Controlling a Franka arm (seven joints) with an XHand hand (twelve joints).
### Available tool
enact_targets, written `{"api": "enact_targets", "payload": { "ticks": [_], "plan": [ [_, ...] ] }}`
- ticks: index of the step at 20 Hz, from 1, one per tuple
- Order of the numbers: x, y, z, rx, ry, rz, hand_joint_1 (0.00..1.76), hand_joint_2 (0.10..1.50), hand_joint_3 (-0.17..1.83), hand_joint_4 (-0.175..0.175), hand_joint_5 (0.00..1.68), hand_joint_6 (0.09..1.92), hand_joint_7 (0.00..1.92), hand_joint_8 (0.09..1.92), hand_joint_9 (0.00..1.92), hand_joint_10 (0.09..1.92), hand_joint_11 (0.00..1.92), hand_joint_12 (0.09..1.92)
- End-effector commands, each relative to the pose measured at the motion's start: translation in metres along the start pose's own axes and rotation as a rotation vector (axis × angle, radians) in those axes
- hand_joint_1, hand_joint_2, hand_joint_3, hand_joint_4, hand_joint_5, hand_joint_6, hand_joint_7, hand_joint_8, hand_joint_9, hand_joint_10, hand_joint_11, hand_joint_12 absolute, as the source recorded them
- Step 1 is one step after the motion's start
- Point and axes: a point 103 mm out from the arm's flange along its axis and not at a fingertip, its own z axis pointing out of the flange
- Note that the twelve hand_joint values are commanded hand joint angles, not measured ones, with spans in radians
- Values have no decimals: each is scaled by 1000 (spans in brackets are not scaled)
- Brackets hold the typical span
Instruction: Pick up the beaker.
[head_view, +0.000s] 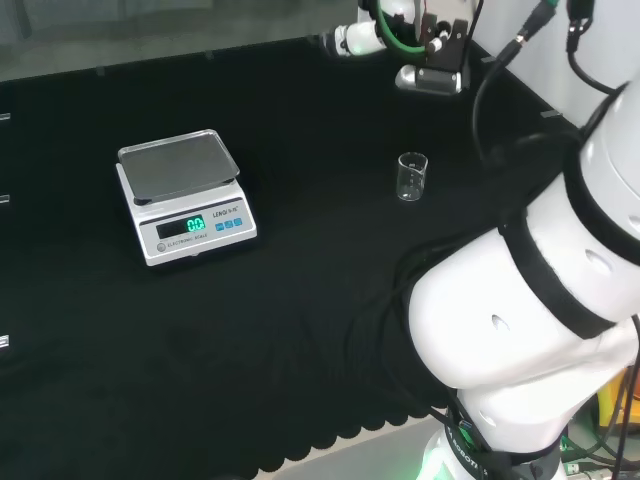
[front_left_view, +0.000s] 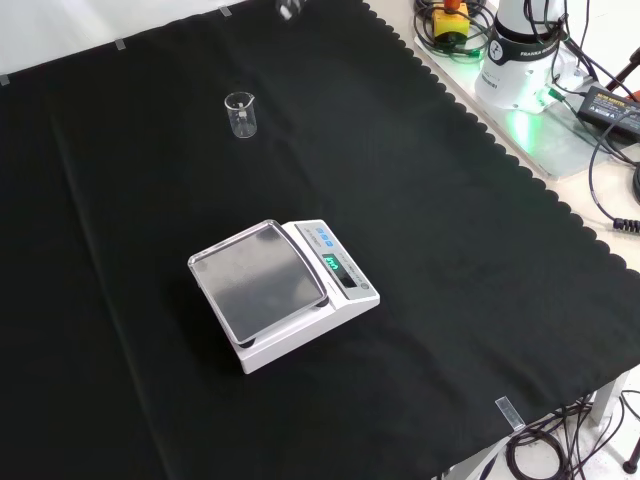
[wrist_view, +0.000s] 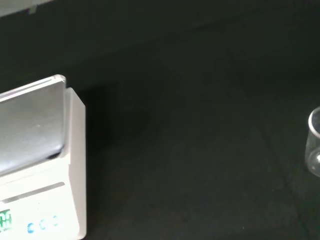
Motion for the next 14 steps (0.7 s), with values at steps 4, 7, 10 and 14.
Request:
{"api": "enact_targets", "payload": {
  "ticks": [4, 7, 10, 14],
  "plan": [
    [-29, 47, 43, 28, 31, 55, 251, 945, -33, -75, 37, 87, 0, 482, 0, 472, 0, 1408],
    [-40, 55, 51, 42, 34, 82, 255, 943, -33, -74, 46, 87, 0, 497, 0, 466, 0, 1404],
    [-51, 62, 61, 57, 35, 109, 258, 942, -33, -72, 56, 87, 0, 505, 0, 460, 0, 1399],
    [-64, 69, 74, 82, 49, 135, 261, 941, -32, -70, 76, 87, 0, 512, 0, 443, 0, 1387]
  ]
}}
